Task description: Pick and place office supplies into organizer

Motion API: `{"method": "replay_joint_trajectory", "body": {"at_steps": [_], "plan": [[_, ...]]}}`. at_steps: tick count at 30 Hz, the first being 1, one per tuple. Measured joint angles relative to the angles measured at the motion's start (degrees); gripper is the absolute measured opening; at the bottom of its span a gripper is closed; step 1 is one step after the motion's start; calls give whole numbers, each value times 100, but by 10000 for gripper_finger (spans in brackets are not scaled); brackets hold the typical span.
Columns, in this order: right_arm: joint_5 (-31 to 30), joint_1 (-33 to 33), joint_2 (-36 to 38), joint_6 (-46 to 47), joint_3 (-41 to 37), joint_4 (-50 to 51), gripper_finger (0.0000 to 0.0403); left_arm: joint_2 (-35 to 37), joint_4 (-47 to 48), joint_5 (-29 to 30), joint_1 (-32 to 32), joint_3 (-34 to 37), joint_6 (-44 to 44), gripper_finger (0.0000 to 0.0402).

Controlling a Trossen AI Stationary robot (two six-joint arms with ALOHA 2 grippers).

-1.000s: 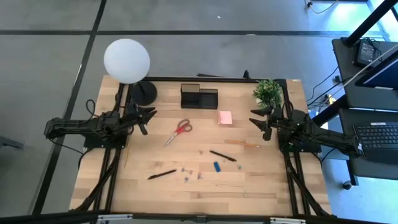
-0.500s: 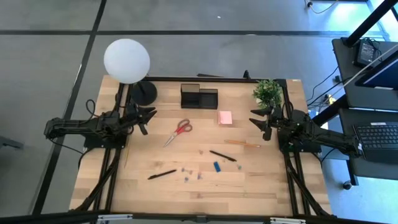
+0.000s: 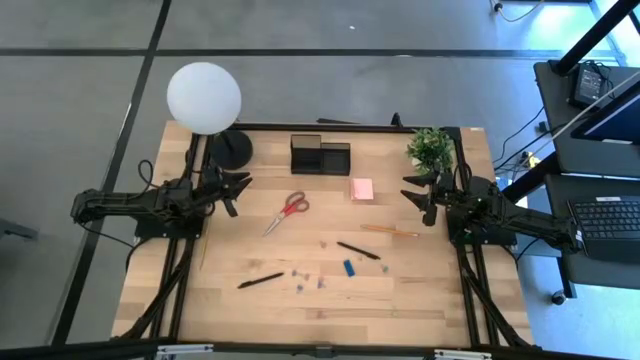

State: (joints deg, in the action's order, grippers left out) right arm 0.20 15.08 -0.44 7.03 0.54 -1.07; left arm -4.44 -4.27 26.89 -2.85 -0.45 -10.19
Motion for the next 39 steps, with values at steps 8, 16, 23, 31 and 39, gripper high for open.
{"method": "replay_joint_trajectory", "body": {"at_steps": [8, 16, 23, 31, 39], "plan": [[-2, 0, 0, 0, 0, 0, 217, 1, 0, 0, 0, -1, 0, 86], [-2, 0, 0, 0, 0, 0, 217, 1, 0, 0, 0, 0, 0, 86], [-9, 1, 1, 50, 0, -4, 217, 2, 1, 0, 0, -2, 0, 86], [-58, 0, -1, 151, 0, -17, 217, 2, 0, 0, 0, -2, 0, 86], [-57, 1, -1, 169, 0, -21, 217, 1, 0, 2, 0, -1, 0, 86]]}}
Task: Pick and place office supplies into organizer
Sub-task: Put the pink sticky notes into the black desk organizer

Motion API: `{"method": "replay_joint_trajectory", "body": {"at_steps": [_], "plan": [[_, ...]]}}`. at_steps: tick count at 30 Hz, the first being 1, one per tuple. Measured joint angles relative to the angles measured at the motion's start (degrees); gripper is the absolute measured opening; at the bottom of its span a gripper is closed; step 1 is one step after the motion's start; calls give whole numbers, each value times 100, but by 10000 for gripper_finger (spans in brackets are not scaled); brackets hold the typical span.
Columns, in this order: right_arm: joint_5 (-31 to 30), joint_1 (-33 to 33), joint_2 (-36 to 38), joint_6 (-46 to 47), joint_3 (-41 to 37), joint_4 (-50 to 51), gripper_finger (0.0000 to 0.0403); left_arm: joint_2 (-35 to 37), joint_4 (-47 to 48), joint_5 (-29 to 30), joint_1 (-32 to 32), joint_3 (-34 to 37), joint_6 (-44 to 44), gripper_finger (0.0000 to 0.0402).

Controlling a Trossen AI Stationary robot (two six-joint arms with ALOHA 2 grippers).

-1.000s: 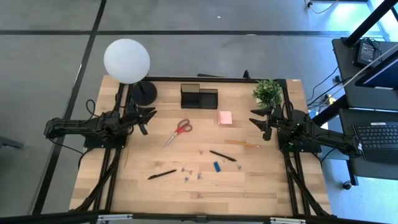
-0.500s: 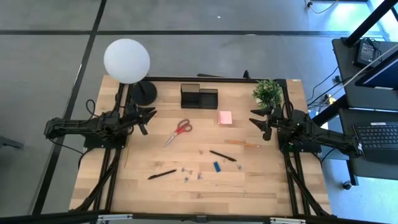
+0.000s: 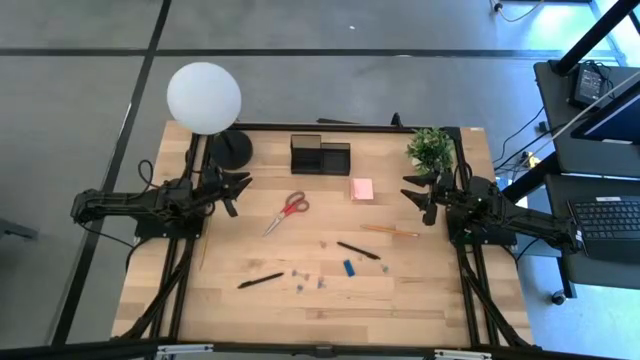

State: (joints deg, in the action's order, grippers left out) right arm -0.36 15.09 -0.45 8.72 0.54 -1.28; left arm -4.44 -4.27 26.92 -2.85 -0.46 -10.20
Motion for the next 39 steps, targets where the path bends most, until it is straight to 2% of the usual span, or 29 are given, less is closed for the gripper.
{"method": "replay_joint_trajectory", "body": {"at_steps": [4, 8, 13, 16, 20, 24, 33, 39], "plan": [[1, -2, 0, 307, 0, -5, 217, -1, 0, -2, 0, 1, 0, 86], [-136, 0, 0, 1712, 0, -26, 217, 1, 0, -2, 0, 2, 0, 86], [-285, -1, -3, 2780, 0, -65, 217, -1, -9, 0, 0, 1, 2, 86], [-326, -15, -47, 2846, 58, -362, 217, -1, -17, 11, 0, -1, 2, 86], [-566, -28, -422, 2478, 645, -295, 217, 1, -65, 61, 0, 0, 2, 86], [-577, -28, -1306, 2334, 1512, 251, 217, 1, -198, 61, 0, -1, 0, 86], [-571, -28, -4474, 2245, 4059, 2036, 217, 1, -199, 63, 0, 1, -1, 86], [-565, -28, -6275, 2443, 5548, 2728, 217, 0, -199, 63, 0, 1, 0, 86]]}}
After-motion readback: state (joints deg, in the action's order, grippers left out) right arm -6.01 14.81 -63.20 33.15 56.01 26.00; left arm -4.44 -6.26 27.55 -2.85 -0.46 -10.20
